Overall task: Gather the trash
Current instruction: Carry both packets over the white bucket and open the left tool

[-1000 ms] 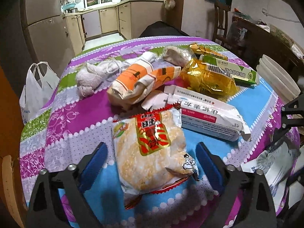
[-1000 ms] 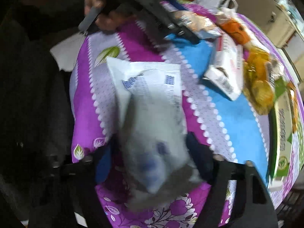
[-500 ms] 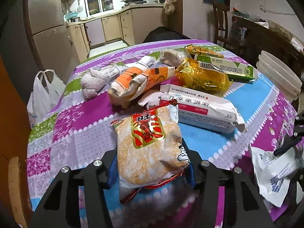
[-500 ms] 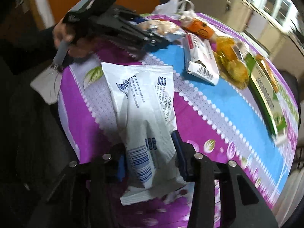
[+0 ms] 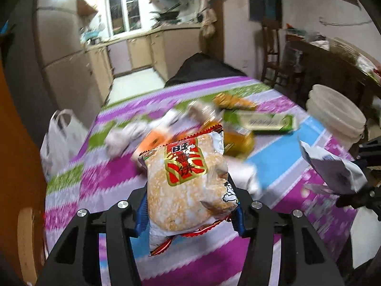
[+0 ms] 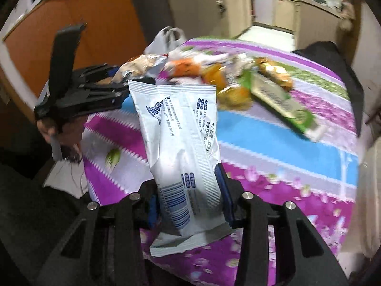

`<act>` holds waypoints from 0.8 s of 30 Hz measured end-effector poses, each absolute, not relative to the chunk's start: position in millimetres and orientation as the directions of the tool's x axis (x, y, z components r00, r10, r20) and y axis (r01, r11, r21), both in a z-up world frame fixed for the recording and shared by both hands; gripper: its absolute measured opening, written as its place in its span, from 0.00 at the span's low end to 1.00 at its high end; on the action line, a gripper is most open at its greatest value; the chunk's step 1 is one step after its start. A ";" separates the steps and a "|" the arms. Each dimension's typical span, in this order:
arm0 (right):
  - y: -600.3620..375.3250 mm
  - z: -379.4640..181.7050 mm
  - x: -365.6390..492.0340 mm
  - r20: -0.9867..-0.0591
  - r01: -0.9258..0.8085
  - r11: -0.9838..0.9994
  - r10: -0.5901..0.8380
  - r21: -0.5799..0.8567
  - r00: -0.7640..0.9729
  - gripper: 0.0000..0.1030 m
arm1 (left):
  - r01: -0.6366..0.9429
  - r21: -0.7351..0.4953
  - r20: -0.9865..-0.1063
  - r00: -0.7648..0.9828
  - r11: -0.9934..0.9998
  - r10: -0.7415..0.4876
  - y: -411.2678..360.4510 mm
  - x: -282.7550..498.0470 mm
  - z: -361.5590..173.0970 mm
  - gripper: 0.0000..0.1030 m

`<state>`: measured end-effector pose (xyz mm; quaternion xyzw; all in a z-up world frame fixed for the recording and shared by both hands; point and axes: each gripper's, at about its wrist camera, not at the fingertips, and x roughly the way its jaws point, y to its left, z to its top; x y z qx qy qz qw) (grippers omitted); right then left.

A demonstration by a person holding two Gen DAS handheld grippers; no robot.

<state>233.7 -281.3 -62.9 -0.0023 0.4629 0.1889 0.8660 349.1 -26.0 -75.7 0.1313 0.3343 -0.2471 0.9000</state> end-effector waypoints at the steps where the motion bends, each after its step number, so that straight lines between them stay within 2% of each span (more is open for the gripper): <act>1: -287.7 -59.1 234.7 -0.803 -0.313 0.935 0.313 0.167 0.508 0.38 | 0.546 0.078 -0.666 0.651 0.834 -0.364 -36.0 351.0 -71.7 0.54; 8: -355.5 -24.3 240.6 -0.781 -0.139 0.973 0.232 0.185 0.580 0.38 | 0.669 0.110 -0.685 0.587 0.735 -0.432 -129.8 363.7 -50.6 0.54; 15: -456.0 12.0 234.6 -0.784 0.110 0.984 0.046 0.144 0.619 0.39 | 0.790 0.146 -0.706 0.505 0.595 -0.496 -249.4 369.4 -23.7 0.54; 20: -537.0 26.5 225.7 -0.828 0.312 0.948 -0.133 0.054 0.545 0.39 | 0.853 0.146 -0.710 0.443 0.501 -0.548 -343.1 370.2 -1.0 0.54; 24: -590.5 21.3 225.8 -0.878 0.414 0.910 -0.199 -0.001 0.436 0.40 | 0.896 0.129 -0.719 0.379 0.424 -0.582 -424.2 366.2 6.1 0.54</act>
